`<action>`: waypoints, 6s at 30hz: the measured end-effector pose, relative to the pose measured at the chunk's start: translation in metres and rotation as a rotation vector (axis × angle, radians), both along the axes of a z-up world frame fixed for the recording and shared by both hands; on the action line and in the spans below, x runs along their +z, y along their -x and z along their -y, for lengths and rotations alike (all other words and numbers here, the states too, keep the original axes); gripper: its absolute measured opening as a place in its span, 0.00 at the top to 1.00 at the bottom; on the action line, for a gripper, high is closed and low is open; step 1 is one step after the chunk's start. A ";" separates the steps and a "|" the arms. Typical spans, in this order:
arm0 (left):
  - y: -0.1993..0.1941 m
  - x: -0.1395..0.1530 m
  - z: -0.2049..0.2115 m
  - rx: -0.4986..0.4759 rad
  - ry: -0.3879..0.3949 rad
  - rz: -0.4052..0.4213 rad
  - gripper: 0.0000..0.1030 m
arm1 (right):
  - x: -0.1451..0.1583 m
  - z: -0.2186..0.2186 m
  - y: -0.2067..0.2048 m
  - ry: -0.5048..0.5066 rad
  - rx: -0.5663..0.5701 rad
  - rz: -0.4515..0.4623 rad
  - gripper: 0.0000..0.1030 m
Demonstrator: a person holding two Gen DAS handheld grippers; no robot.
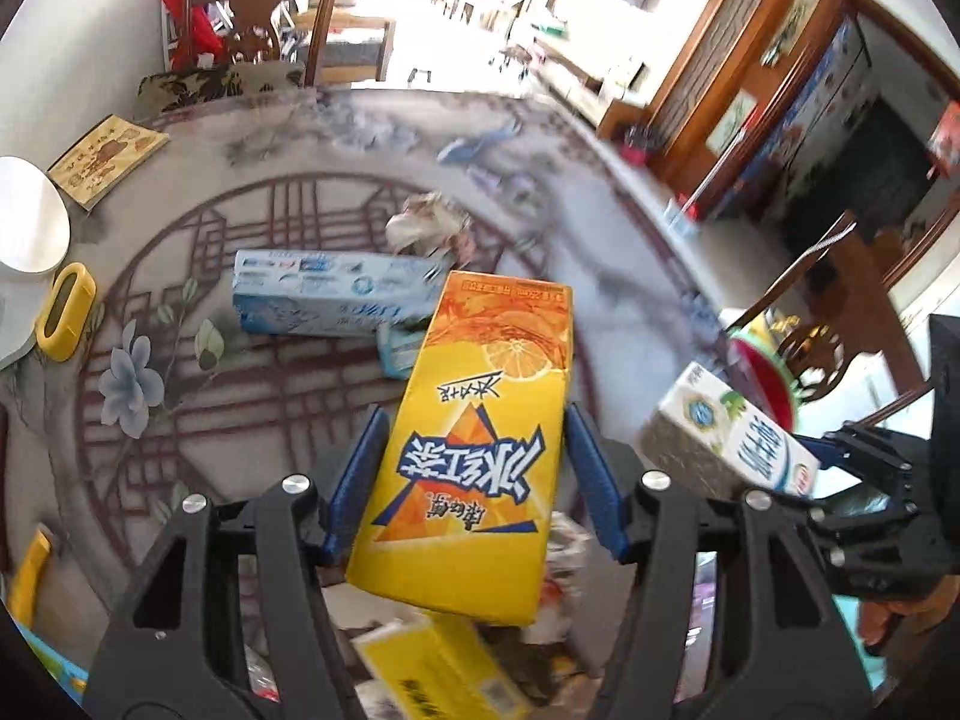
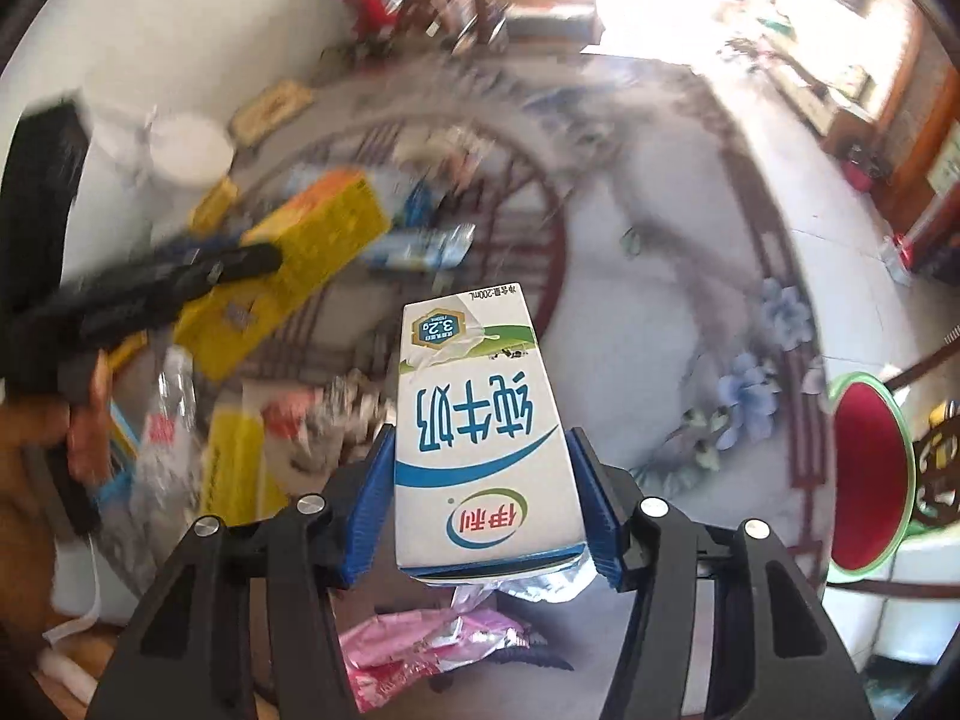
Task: Collect trash
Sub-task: 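Carry both cartons over the red bucket and open both tools to drop them, then move both tools back over the table trash, then grasp the crumpled paper with the left tool while the right tool grasps the pink wrapper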
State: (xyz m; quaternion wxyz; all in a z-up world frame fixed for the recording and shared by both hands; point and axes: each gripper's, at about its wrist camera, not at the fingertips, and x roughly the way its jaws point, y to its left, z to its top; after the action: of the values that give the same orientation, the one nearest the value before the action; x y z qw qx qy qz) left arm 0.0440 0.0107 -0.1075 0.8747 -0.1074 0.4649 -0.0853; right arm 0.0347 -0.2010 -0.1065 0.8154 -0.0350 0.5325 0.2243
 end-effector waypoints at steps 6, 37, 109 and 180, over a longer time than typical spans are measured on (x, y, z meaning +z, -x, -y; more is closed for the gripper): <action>0.010 0.026 0.019 0.003 0.048 0.053 0.43 | 0.033 0.023 -0.001 -0.056 -0.084 0.075 0.47; -0.020 0.059 0.189 -0.142 0.069 0.108 0.43 | 0.036 0.188 -0.017 -0.118 -0.281 0.088 0.47; -0.091 0.015 0.426 -0.545 -0.019 0.034 0.25 | -0.029 0.425 -0.043 -0.031 -0.738 -0.058 0.30; 0.024 -0.077 0.056 -0.205 -0.093 -0.218 0.44 | -0.081 0.021 0.099 0.136 -0.179 -0.178 0.58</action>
State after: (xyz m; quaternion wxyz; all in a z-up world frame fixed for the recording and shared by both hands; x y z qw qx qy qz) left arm 0.0203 -0.0452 -0.1850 0.8097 -0.0273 0.5691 -0.1403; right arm -0.0647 -0.2216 -0.1871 0.7775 -0.0226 0.6176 0.1161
